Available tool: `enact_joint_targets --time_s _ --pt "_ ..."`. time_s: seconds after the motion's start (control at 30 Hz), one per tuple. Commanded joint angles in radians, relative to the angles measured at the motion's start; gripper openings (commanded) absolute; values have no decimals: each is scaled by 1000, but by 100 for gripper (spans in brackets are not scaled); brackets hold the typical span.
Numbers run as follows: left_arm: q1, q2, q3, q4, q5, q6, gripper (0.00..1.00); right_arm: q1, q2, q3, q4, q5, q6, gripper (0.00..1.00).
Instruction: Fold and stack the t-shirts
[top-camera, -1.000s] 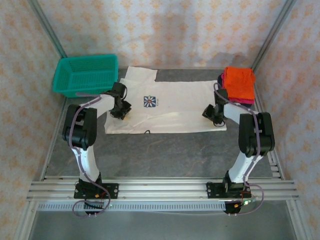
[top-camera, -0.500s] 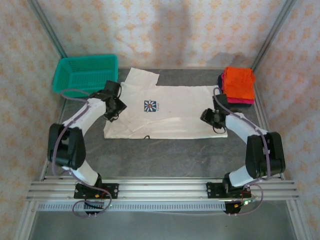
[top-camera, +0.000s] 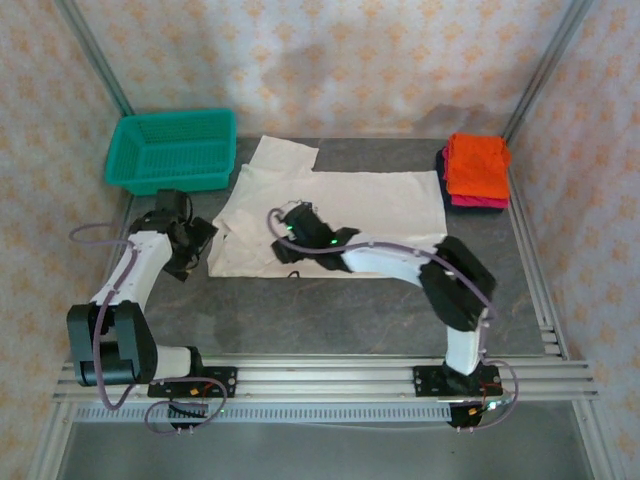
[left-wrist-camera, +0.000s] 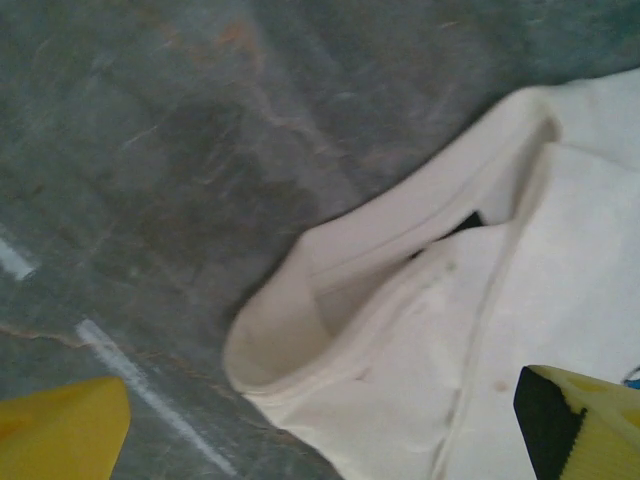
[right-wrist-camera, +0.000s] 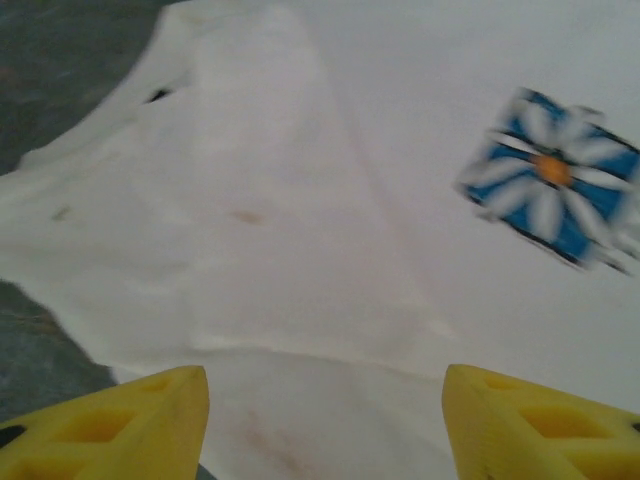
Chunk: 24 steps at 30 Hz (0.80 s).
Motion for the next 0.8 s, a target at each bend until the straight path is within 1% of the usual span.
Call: enact_joint_targets --time_s 0.0,0.07,0.2,0.37,0.47,0.57,0.67,0.7,0.77 --pt "23 -48 -5 -26 47 37 100 29 109 116 -8 39 -92 57" --pt "27 -53 -4 -35 43 46 100 37 168 169 -23 24 -92 53" --pt "29 -55 -5 -35 45 48 100 39 249 230 -61 13 -111 47" --pt "29 -56 -16 -30 48 46 100 39 298 255 -113 -6 -142 44" --pt "29 -60 -24 -26 52 43 100 39 305 252 -120 7 -147 33" --pt "29 -63 -34 -24 53 43 100 39 301 257 -126 20 -145 16" --pt "28 -69 -45 -18 55 41 100 39 287 264 -124 38 -130 5" --pt "28 -70 -50 -16 55 40 100 38 279 268 -124 41 -119 2" --pt "27 -70 -64 -9 55 40 100 34 264 269 -112 35 -98 0"
